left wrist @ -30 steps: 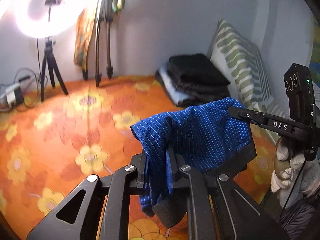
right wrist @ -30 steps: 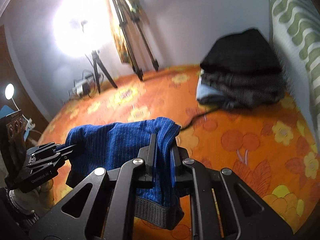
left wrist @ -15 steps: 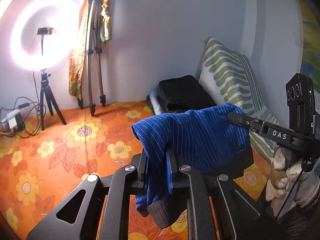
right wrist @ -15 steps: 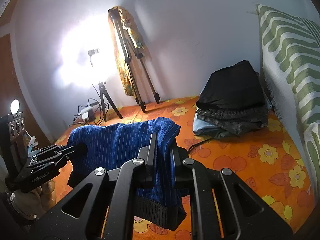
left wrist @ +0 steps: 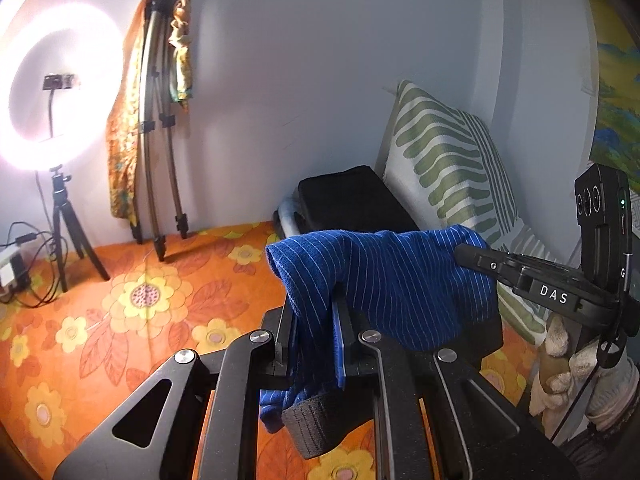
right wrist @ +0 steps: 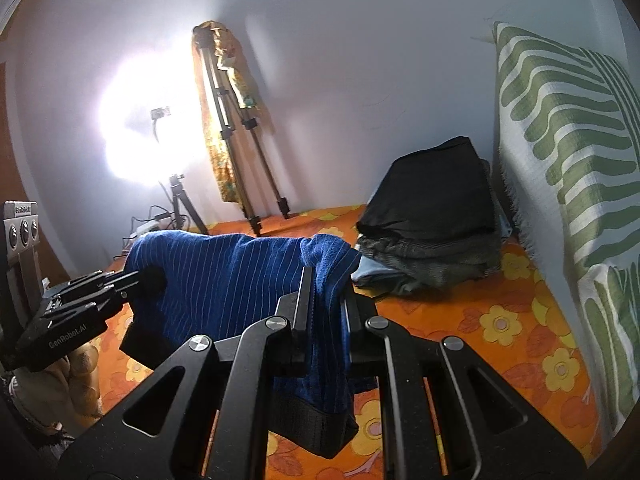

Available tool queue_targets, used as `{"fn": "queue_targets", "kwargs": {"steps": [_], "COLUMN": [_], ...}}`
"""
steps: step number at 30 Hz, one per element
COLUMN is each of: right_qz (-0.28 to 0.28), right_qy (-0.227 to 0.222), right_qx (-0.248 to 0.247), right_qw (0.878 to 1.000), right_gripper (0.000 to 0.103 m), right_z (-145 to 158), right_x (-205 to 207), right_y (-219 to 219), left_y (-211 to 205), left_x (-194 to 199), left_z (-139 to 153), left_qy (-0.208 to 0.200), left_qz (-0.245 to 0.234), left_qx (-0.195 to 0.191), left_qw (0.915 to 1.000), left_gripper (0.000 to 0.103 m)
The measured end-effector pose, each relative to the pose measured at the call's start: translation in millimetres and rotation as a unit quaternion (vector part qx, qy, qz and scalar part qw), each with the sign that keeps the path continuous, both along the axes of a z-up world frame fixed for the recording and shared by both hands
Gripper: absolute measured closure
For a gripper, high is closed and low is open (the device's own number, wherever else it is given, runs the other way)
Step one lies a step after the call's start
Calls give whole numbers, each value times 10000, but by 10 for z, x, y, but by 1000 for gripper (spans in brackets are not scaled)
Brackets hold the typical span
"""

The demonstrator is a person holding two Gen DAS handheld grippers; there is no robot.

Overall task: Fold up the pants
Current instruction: 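Carry the held briefs with both grippers toward the stack of dark clothes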

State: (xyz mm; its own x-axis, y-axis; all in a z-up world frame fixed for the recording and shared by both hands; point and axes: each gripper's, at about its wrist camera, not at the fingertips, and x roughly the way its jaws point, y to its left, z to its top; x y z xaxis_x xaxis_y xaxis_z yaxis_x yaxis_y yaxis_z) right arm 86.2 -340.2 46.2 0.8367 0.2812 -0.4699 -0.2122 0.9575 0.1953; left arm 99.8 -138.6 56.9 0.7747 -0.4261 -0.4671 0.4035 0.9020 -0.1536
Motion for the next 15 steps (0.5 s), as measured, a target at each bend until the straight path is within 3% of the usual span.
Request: {"fn": "queue_targets", "kwargs": {"steps": [15], "right_qz": [-266], "right_qy": [-145], "right_qx": [-281], "right_qw": [9991], "right_gripper": [92], "right_z": [266], "right_x": [791], "right_y": [-501], "left_y": [-523], "left_x": [877], "left_z": [78], "left_qy": [-200], "left_qz": [-299], "left_qx": [-93], "left_qw": [9993], "left_gripper": [91]}}
